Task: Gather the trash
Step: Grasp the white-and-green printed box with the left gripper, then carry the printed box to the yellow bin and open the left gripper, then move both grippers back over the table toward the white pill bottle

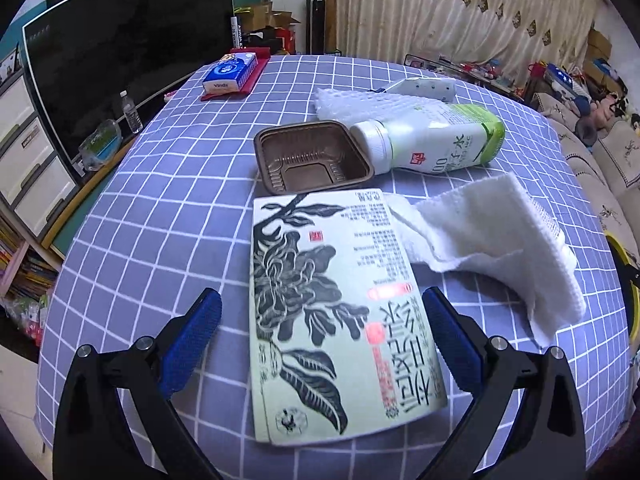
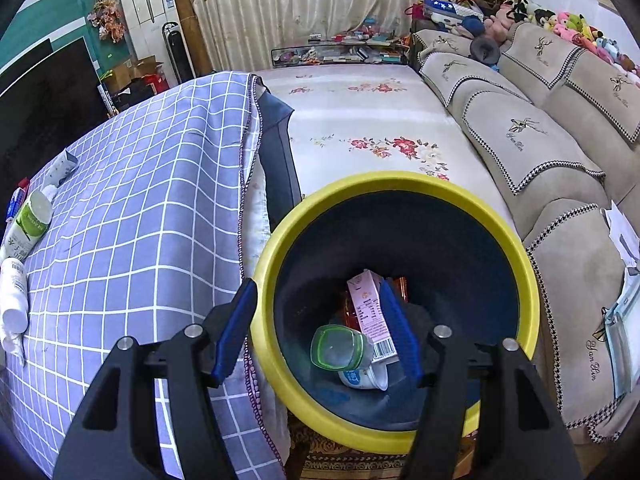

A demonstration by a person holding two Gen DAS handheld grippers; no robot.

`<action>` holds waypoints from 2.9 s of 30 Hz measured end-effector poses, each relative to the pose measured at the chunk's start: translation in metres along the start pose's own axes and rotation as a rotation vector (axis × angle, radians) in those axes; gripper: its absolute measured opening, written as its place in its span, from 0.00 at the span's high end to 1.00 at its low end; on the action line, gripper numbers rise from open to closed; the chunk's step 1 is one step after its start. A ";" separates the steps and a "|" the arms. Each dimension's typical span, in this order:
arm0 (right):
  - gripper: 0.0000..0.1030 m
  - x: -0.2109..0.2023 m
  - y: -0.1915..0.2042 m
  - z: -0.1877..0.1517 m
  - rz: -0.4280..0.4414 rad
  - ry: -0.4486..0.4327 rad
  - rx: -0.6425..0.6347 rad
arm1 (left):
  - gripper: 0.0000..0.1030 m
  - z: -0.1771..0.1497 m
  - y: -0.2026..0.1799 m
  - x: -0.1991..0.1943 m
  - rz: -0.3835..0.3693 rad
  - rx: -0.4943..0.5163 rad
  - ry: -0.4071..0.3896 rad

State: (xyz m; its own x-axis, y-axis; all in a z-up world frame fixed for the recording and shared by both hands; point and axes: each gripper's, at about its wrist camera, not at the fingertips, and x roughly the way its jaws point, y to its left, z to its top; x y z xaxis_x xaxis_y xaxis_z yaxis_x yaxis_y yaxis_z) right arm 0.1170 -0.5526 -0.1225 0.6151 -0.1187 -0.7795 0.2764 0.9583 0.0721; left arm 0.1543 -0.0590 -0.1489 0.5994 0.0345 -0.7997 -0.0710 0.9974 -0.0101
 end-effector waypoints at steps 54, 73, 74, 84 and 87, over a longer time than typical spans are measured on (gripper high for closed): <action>0.39 -0.105 -0.090 -0.032 -0.118 -0.195 0.133 | 0.30 0.029 -0.271 -0.078 -0.557 0.591 -0.060; 0.38 -0.118 -0.155 -0.062 -0.198 -0.169 0.247 | 0.16 -0.011 -0.507 0.015 -0.569 0.888 0.137; 0.38 -0.117 -0.156 -0.064 -0.198 -0.166 0.251 | 0.13 -0.010 -0.507 0.014 -0.572 0.876 0.130; 0.36 -0.107 -0.144 -0.070 -0.152 -0.145 0.240 | 0.07 0.006 -0.432 -0.048 -0.628 0.751 0.016; 0.36 -0.103 -0.132 -0.068 -0.133 -0.138 0.217 | 0.06 0.013 -0.388 -0.067 -0.648 0.686 -0.008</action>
State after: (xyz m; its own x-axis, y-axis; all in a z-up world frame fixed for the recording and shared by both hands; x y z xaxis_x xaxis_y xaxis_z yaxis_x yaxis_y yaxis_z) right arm -0.0330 -0.6491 -0.0944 0.6537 -0.2881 -0.6998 0.5038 0.8557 0.1183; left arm 0.1519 -0.4475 -0.0835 0.3632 -0.5417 -0.7580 0.7610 0.6419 -0.0941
